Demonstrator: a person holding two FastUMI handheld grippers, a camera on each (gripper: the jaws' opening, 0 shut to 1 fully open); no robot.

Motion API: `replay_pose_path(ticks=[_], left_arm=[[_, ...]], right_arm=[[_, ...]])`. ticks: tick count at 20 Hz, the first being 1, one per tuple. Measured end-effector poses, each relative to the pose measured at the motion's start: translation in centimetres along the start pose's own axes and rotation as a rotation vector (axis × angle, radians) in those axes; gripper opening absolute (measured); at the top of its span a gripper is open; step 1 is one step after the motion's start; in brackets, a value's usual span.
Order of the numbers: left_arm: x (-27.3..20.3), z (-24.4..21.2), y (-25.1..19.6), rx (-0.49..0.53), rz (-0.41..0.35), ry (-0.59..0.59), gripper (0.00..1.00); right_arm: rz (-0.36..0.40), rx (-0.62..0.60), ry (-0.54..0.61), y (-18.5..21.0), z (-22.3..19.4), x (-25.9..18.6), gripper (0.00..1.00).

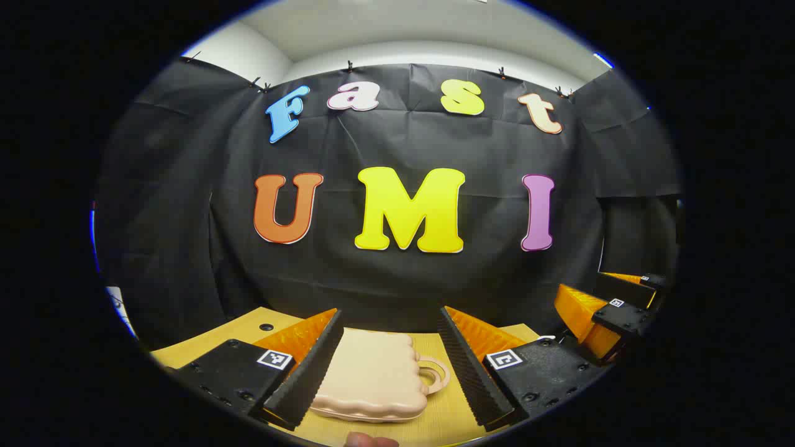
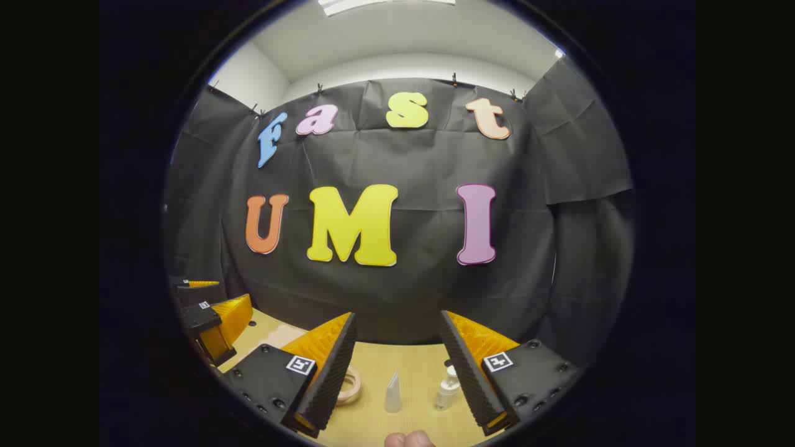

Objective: First open the suitcase, pack the skin care products into it, and then close the suitcase.

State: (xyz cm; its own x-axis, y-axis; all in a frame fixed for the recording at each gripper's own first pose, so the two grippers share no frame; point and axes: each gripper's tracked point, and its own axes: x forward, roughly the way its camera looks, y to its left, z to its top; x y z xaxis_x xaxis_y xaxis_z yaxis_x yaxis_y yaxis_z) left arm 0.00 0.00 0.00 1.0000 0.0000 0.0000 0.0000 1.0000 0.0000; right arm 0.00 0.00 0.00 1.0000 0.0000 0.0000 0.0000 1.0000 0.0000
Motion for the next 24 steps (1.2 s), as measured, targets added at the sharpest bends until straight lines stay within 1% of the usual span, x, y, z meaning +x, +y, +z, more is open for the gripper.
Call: replay_pose_path(ticks=[1, 2, 3, 7, 9, 10, 13, 15, 16, 17, 19, 20, 22, 24], left_arm=[[0.0, 0.1, -0.1, 0.007, 0.001, -0.001, 0.97], [0.0, 0.3, -0.3, 0.010, 0.003, -0.004, 0.97], [0.0, 0.4, -0.4, 0.012, 0.003, -0.007, 0.97], [0.0, 0.7, -0.2, 0.020, 0.005, -0.019, 0.97], [0.3, 0.4, -0.3, 0.020, 0.001, -0.014, 0.97], [0.1, 0.3, -0.2, 0.021, 0.000, -0.009, 0.98], [0.3, 0.7, -0.2, 0.037, 0.003, -0.028, 0.98], [0.7, 0.0, -0.8, 0.058, -0.013, -0.020, 0.97], [0.7, -0.7, -1.2, 0.061, -0.028, -0.001, 0.97], [0.9, -1.5, -1.8, 0.060, -0.049, 0.020, 0.97], [1.3, -3.0, -3.1, 0.089, -0.090, 0.049, 0.98], [1.5, -3.9, -3.9, 0.121, -0.115, 0.061, 0.98], [2.0, -6.7, -5.3, 0.202, -0.178, 0.111, 0.98], [2.6, -9.3, -6.9, 0.257, -0.238, 0.151, 0.99]], right_arm=[[0.005, -0.013, -0.003, 0.2, 0.0, 0.0, 0.77], [0.019, -0.015, -0.009, 0.7, 0.1, -0.1, 0.77], [0.026, -0.013, -0.012, 0.9, 0.3, -0.3, 0.80], [0.034, -0.010, 0.000, 1.0, -0.1, -0.1, 0.79], [0.029, -0.001, 0.009, 0.7, -0.3, 0.0, 0.77], [0.025, 0.000, 0.010, 0.6, -0.4, 0.1, 0.79], [0.021, -0.003, 0.013, -0.1, -0.7, 0.4, 0.80], [0.004, -0.004, 0.024, -1.1, -1.2, 0.6, 0.80], [-0.003, -0.003, 0.030, -1.5, -1.5, 0.5, 0.80], [-0.009, -0.004, 0.034, -1.9, -1.7, 0.4, 0.77], [-0.020, -0.026, 0.047, -2.8, -2.3, 0.3, 0.77], [-0.026, -0.044, 0.058, -3.5, -2.8, 0.2, 0.80], [-0.057, -0.066, 0.073, -5.9, -3.2, 0.2, 0.80], [-0.091, -0.075, 0.090, -8.4, -3.9, -0.1, 0.79]])
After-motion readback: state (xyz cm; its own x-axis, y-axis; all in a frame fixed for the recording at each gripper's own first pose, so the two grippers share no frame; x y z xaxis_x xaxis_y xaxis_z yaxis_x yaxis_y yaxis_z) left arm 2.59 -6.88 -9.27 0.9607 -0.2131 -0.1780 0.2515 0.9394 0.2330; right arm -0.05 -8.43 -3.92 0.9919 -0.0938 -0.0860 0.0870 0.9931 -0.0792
